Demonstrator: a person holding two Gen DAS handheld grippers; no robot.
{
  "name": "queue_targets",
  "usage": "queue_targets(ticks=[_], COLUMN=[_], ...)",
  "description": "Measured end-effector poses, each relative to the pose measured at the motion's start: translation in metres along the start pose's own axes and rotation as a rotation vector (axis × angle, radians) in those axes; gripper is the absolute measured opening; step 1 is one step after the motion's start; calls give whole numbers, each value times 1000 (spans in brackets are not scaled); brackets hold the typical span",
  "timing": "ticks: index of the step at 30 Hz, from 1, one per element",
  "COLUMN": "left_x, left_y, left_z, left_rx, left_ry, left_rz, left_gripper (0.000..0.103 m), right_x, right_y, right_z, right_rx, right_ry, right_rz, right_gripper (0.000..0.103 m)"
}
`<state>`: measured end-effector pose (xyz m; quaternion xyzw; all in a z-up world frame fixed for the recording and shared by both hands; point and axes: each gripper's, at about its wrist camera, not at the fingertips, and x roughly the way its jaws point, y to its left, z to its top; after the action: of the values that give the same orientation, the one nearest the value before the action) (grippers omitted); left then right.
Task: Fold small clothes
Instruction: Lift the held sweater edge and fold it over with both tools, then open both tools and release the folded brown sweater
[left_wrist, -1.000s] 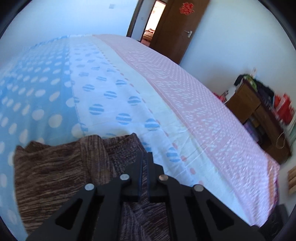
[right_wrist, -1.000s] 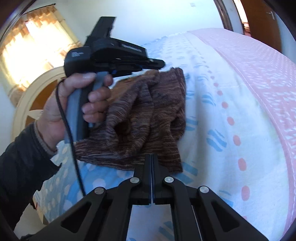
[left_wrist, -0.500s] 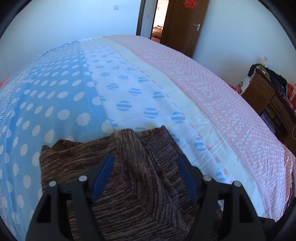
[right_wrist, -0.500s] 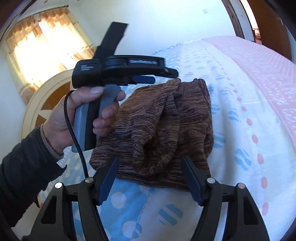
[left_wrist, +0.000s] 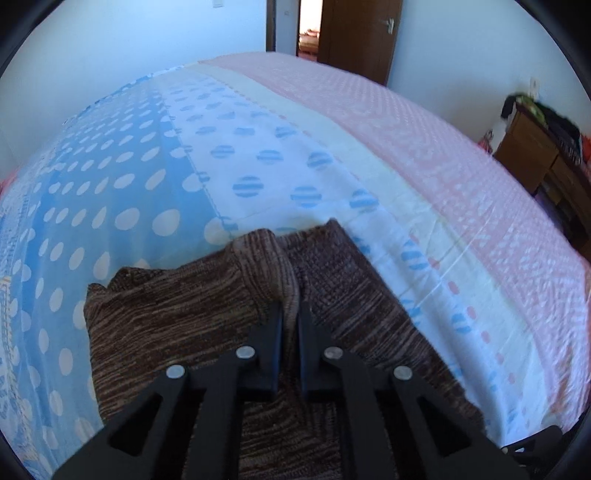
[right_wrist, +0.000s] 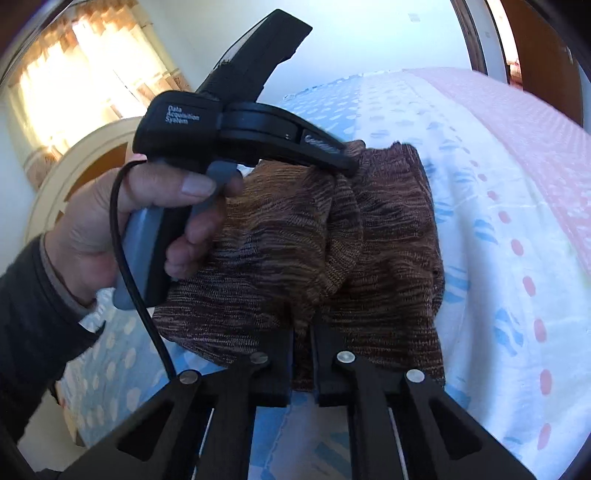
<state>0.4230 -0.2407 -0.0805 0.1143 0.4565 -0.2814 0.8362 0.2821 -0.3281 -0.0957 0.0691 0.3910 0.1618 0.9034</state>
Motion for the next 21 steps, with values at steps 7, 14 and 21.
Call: queue_targets(ticks=[7,14,21], left_x=[-22,7,-59], left_y=[-15,-45,-39], left_z=[12,6,-24], left_rx=[-22,33,68], left_ry=[-94,-65,-246], left_rz=[-102,-76,9], left_gripper=[7,8,69], right_x=[-47,-36,-33], right_y=[-6,-44,-44], right_z=[-3,-14,-15], right_rx=[1,78,54], right_ry=[-84,-20,3], right_rz=[-30,-113,-149], right_gripper=[5,5,5])
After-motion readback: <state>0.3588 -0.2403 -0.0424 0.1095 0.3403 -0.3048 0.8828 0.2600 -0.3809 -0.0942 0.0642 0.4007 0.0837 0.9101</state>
